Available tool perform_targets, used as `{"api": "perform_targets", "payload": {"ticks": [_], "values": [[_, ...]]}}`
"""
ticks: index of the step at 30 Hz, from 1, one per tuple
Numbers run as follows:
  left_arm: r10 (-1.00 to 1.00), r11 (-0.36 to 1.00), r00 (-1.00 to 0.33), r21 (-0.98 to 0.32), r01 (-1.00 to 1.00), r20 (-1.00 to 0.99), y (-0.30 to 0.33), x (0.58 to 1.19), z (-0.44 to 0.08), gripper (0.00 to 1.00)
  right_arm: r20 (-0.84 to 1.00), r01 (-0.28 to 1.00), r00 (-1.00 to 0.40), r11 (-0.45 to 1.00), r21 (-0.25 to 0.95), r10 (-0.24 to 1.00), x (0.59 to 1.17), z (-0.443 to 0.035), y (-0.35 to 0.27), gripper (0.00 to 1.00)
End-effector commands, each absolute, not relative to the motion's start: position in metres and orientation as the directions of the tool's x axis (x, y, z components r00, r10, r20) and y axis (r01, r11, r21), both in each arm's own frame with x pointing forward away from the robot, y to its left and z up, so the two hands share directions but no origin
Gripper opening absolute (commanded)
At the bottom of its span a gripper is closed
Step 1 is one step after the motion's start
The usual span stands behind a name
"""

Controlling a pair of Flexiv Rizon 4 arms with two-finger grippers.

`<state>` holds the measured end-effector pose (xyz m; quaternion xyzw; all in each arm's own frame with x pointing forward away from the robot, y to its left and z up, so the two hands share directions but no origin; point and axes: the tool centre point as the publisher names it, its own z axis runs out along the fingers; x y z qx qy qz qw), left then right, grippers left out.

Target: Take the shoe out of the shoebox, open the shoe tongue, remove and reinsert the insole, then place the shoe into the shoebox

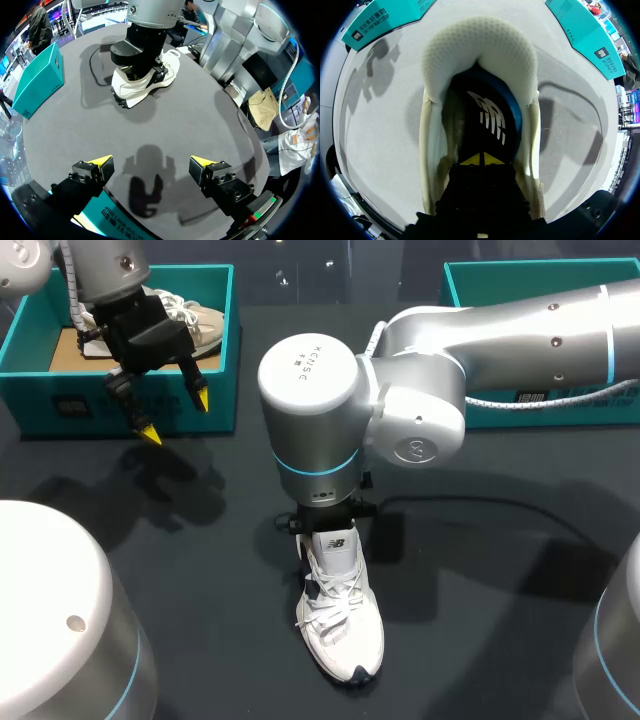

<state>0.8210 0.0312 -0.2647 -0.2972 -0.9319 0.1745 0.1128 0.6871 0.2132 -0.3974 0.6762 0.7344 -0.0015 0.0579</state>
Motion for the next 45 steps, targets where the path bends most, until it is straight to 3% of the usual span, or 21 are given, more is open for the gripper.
{"api": "perform_targets", "payload": {"ticks": [1,15,45], "values": [[0.594,0.763,-0.797,-0.39,0.516,0.107,0.032,0.821,-0.264,1.0,-0.194,0.992,-0.082,0.1,0.082,0.978,0.689,-0.372,0.22,0.0],[0.594,0.763,-0.797,-0.39,0.516,0.107,0.032,0.821,-0.264,1.0,-0.398,0.997,-0.038,0.061,0.043,0.916,0.7,-0.345,0.206,0.0],[0.594,0.763,-0.797,-0.39,0.516,0.107,0.032,0.821,-0.264,1.0,-0.448,0.999,0.04,-0.03,0.029,0.893,0.696,-0.382,0.185,0.0]]}}
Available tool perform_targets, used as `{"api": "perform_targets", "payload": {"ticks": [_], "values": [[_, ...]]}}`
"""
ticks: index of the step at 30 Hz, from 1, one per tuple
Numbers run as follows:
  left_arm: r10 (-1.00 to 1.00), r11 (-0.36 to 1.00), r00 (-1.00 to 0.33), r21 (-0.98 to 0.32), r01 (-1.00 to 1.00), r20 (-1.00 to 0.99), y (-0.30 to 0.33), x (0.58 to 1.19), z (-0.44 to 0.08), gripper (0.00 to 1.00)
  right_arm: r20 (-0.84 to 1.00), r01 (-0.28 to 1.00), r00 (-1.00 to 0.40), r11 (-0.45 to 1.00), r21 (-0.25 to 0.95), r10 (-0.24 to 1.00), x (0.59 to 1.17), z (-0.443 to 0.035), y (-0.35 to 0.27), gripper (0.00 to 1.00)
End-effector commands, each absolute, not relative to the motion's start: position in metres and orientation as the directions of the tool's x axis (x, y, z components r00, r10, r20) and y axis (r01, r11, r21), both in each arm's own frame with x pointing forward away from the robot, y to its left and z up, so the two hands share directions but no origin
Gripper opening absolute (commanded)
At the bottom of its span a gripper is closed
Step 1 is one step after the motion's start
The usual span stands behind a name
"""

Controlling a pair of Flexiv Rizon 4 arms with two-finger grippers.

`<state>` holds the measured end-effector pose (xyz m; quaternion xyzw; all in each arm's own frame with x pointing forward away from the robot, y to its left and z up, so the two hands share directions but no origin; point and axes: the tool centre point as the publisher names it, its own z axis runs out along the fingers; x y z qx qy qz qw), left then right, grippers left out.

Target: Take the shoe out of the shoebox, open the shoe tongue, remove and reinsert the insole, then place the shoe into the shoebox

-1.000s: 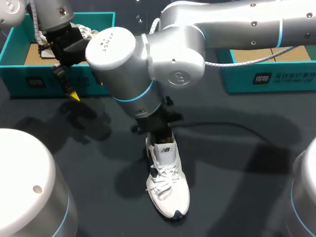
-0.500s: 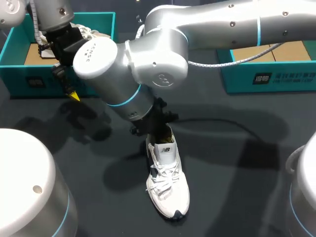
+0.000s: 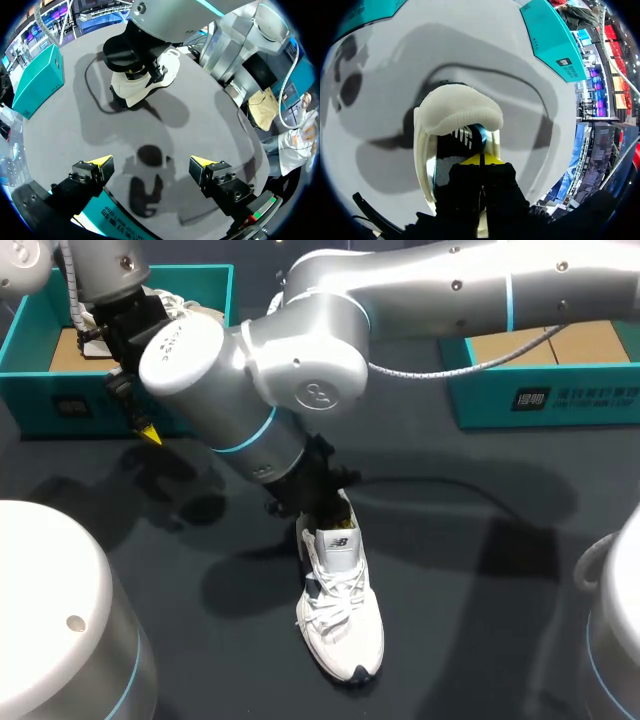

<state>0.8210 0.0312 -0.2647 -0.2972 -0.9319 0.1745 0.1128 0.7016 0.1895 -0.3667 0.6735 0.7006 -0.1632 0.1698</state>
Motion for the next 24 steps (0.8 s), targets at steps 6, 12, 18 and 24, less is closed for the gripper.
{"api": "perform_targets", "payload": {"ticks": [6,12,18,24], "values": [[0.594,0.763,-0.797,-0.39,0.516,0.107,0.032,0.821,-0.264,1.0,-0.401,0.998,0.061,-0.056,0.025,0.914,0.696,-0.401,0.174,0.0],[0.594,0.763,-0.797,-0.39,0.516,0.107,0.032,0.821,-0.264,1.0,-0.332,1.0,0.001,0.004,0.016,0.943,0.702,-0.413,0.18,0.0],[0.594,0.763,-0.797,-0.39,0.516,0.107,0.032,0.821,-0.264,1.0,-0.202,0.993,-0.106,0.116,0.034,0.973,0.71,-0.416,0.198,0.0],[0.594,0.763,-0.797,-0.39,0.516,0.107,0.032,0.821,-0.264,1.0,-0.156,0.984,-0.154,0.166,0.067,0.976,0.713,-0.396,0.207,0.0]]}}
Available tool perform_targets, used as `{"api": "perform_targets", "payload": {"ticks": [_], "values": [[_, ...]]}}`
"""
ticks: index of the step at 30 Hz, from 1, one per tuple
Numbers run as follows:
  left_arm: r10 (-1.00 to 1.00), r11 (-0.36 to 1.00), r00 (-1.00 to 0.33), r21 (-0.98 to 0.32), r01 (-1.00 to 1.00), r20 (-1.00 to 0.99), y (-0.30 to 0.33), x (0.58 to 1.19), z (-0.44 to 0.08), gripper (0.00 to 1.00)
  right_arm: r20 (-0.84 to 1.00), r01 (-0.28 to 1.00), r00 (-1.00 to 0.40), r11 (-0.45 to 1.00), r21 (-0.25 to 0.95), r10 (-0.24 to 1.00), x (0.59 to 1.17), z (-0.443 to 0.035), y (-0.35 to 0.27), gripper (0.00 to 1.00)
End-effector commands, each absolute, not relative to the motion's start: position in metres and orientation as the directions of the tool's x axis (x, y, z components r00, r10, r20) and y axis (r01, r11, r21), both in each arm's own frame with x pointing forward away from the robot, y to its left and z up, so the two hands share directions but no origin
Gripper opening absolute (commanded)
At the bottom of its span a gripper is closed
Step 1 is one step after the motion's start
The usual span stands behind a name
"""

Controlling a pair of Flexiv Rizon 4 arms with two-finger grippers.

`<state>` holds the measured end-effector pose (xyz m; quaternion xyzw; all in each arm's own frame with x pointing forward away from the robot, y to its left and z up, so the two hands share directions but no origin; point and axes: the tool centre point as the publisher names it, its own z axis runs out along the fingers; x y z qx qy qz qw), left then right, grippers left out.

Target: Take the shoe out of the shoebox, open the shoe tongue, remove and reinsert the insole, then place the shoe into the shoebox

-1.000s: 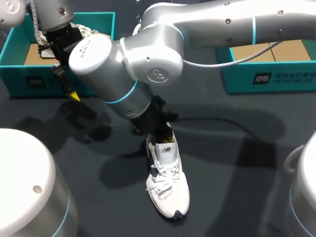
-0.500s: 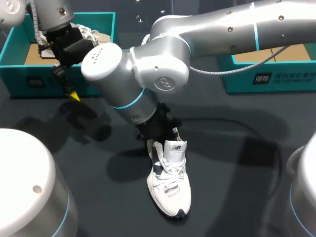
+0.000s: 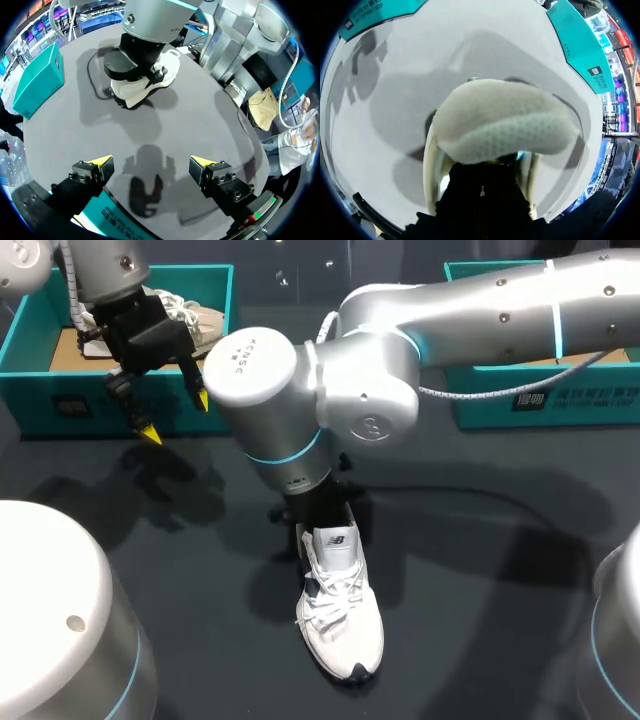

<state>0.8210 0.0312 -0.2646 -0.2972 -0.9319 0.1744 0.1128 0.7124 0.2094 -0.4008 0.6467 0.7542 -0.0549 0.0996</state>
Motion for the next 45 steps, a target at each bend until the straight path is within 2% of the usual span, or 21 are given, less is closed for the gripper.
{"api": "perform_targets", "payload": {"ticks": [1,6,11,26,36,45], "values": [[0.594,0.763,-0.797,-0.39,0.516,0.107,0.032,0.821,-0.264,1.0,-0.166,0.984,-0.151,0.164,0.068,0.975,0.712,-0.391,0.207,0.0],[0.594,0.763,-0.797,-0.39,0.516,0.107,0.032,0.821,-0.264,1.0,-0.26,0.983,-0.099,0.134,0.122,0.96,0.705,-0.362,0.208,0.0],[0.594,0.763,-0.797,-0.39,0.516,0.107,0.032,0.821,-0.264,1.0,-0.374,0.99,-0.048,0.095,0.108,0.926,0.703,-0.356,0.206,0.0],[0.594,0.763,-0.797,-0.39,0.516,0.107,0.032,0.821,-0.264,1.0,-0.48,0.995,0.026,0.024,0.099,0.877,0.703,-0.384,0.183,0.0],[0.594,0.763,-0.797,-0.39,0.516,0.107,0.032,0.821,-0.264,1.0,-0.409,0.999,0.023,-0.002,0.05,0.912,0.709,-0.409,0.176,0.0],[0.594,0.763,-0.797,-0.39,0.516,0.107,0.032,0.821,-0.264,1.0,-0.139,0.994,-0.107,0.107,-0.007,0.984,0.706,-0.438,0.188,0.0]]}}
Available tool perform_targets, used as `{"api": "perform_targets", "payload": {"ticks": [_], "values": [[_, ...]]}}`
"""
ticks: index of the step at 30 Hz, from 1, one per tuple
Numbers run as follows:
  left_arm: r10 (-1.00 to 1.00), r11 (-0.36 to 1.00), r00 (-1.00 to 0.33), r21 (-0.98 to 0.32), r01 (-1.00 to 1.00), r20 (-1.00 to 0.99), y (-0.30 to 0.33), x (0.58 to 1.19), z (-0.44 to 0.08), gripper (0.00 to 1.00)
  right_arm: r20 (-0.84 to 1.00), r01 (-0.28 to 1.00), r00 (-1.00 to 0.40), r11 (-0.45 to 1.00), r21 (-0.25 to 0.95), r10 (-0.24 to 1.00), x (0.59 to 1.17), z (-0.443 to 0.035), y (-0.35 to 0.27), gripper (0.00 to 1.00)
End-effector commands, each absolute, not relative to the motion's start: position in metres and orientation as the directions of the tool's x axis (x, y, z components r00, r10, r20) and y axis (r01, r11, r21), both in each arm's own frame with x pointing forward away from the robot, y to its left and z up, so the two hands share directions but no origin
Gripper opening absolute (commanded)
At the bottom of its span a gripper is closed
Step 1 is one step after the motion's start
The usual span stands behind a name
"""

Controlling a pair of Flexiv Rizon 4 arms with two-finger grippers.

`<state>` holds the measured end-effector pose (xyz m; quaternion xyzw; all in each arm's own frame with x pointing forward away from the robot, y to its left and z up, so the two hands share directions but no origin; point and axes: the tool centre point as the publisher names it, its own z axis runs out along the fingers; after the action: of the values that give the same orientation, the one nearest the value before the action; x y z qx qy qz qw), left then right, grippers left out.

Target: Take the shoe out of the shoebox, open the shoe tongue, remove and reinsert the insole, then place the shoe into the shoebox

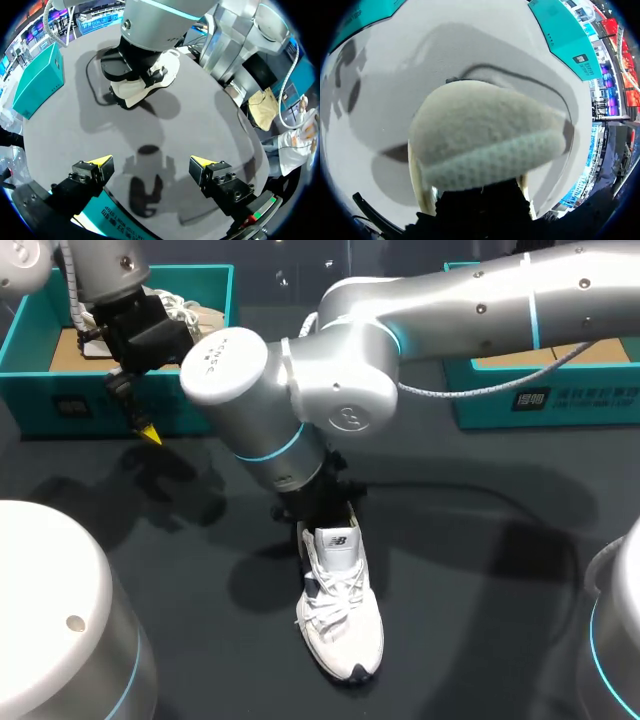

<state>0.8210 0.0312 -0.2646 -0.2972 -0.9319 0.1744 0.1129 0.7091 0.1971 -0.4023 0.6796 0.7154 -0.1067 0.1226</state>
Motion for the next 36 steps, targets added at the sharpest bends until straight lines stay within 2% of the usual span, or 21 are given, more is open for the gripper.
{"api": "perform_targets", "payload": {"ticks": [1,5,8,13,19,23,36], "values": [[0.594,0.763,-0.797,-0.39,0.516,0.107,0.032,0.821,-0.264,1.0,-0.103,0.994,-0.112,0.112,0.001,0.988,0.704,-0.44,0.19,0.0],[0.594,0.763,-0.797,-0.39,0.516,0.107,0.032,0.821,-0.264,1.0,0.053,0.981,-0.188,0.19,-0.036,0.981,0.699,-0.444,0.191,0.0],[0.594,0.763,-0.797,-0.39,0.516,0.107,0.032,0.821,-0.264,1.0,0.092,0.967,-0.254,0.256,-0.012,0.963,0.697,-0.438,0.194,0.0],[0.594,0.763,-0.797,-0.39,0.516,0.107,0.032,0.821,-0.264,1.0,0.125,0.936,-0.352,0.353,0.016,0.928,0.702,-0.42,0.199,0.0],[0.594,0.763,-0.797,-0.39,0.516,0.107,0.032,0.821,-0.264,1.0,0.086,0.926,-0.377,0.374,0.051,0.922,0.714,-0.401,0.207,0.0],[0.594,0.763,-0.797,-0.39,0.516,0.107,0.032,0.821,-0.264,1.0,-0.017,0.931,-0.359,0.359,0.071,0.933,0.726,-0.39,0.218,0.0],[0.594,0.763,-0.797,-0.39,0.516,0.107,0.032,0.821,-0.264,1.0,-0.299,0.977,-0.122,0.168,0.134,0.946,0.735,-0.372,0.231,0.0]]}}
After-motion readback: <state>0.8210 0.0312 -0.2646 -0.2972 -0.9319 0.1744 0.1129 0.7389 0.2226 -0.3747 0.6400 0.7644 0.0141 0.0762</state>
